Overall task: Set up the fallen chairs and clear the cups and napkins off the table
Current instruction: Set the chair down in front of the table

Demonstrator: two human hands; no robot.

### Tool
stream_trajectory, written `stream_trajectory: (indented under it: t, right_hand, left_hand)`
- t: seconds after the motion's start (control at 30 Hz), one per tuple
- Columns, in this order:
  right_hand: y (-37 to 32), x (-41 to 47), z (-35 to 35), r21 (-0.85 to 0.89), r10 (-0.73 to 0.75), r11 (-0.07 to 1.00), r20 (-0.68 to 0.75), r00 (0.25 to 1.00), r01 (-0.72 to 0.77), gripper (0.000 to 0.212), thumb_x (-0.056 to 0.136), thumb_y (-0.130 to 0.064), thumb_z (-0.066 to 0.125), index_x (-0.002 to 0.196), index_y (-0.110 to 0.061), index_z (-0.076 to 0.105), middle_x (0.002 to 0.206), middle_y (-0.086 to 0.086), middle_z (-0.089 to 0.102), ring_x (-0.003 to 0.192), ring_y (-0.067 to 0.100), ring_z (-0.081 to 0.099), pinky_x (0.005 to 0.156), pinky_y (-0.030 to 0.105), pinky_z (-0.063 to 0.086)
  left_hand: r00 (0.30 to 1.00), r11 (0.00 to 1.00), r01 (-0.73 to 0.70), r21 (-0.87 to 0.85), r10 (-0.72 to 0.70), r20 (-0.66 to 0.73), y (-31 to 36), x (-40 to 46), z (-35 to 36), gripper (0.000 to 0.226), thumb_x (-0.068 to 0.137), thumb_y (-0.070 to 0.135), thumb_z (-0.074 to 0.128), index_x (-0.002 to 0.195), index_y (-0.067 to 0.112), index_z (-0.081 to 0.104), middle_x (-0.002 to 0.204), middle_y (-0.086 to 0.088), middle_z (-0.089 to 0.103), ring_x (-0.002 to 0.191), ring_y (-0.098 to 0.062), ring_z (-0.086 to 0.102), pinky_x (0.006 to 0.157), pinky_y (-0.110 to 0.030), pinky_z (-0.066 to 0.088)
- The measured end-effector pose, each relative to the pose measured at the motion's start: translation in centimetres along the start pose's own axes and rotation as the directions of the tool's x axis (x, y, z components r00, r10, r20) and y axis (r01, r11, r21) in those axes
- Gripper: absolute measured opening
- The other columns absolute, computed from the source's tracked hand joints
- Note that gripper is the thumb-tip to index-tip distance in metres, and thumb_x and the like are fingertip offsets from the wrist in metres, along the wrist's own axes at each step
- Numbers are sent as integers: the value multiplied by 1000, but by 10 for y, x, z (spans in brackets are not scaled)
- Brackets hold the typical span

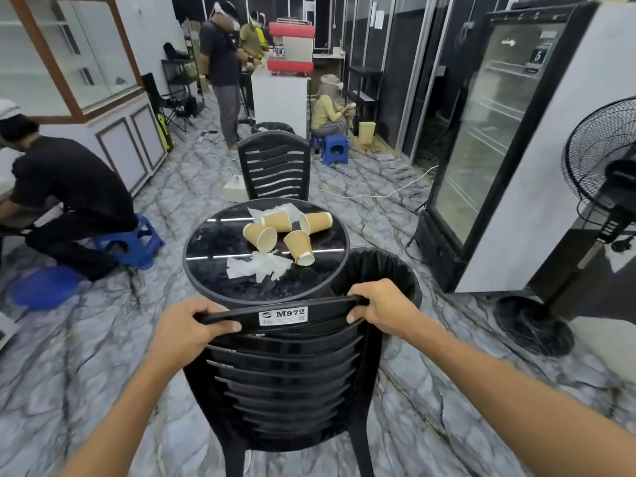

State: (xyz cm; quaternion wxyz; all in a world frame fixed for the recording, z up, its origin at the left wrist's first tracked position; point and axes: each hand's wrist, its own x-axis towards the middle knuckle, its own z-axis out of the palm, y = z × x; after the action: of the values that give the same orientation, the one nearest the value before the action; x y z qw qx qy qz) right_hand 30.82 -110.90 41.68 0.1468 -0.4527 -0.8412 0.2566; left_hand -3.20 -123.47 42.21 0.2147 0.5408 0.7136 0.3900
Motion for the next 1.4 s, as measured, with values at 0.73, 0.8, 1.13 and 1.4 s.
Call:
stream_trajectory:
  t: [0.73, 0.8, 1.13, 1.4]
  right_hand:
    - [-31, 11, 26, -200, -211, 956, 47, 976, 216, 14, 83, -26, 76, 89, -17, 68, 82, -2, 61, 81, 19, 59, 74, 37, 50]
    - [-26, 7, 22, -210, -183, 959, 44, 982, 188, 14, 84, -28, 75, 90, -18, 68, 82, -3, 62, 81, 19, 59, 75, 40, 50]
    - [2, -22, 21, -178, -206, 966, -110, 972, 185, 24, 77, -26, 81, 91, -13, 67, 83, 1, 67, 85, 24, 62, 71, 41, 51]
    - [1, -34, 30, -183, -229, 961, -116, 966, 206, 26, 78, -26, 80, 93, -11, 65, 87, 5, 66, 87, 28, 61, 73, 47, 52]
  left_hand:
    - [982, 997, -55, 57, 64, -179, -42, -31, -19, 29, 56, 33, 95, 62, 23, 69, 69, 5, 62, 72, -14, 59, 65, -30, 43]
    - [982, 996, -72, 56, 81, -174, -40, -30, -15, 28, 57, 34, 95, 62, 24, 69, 69, 3, 62, 72, -12, 58, 65, -30, 44]
    - [985, 991, -123, 47, 127, -114, -24, -21, 7, 25, 58, 34, 94, 63, 29, 70, 79, 16, 66, 77, -6, 61, 64, -12, 39]
    - [992, 989, -117, 89, 121, -43, -24, -30, 1, 29, 62, 35, 92, 69, 17, 70, 89, 14, 65, 81, -8, 60, 69, -23, 44]
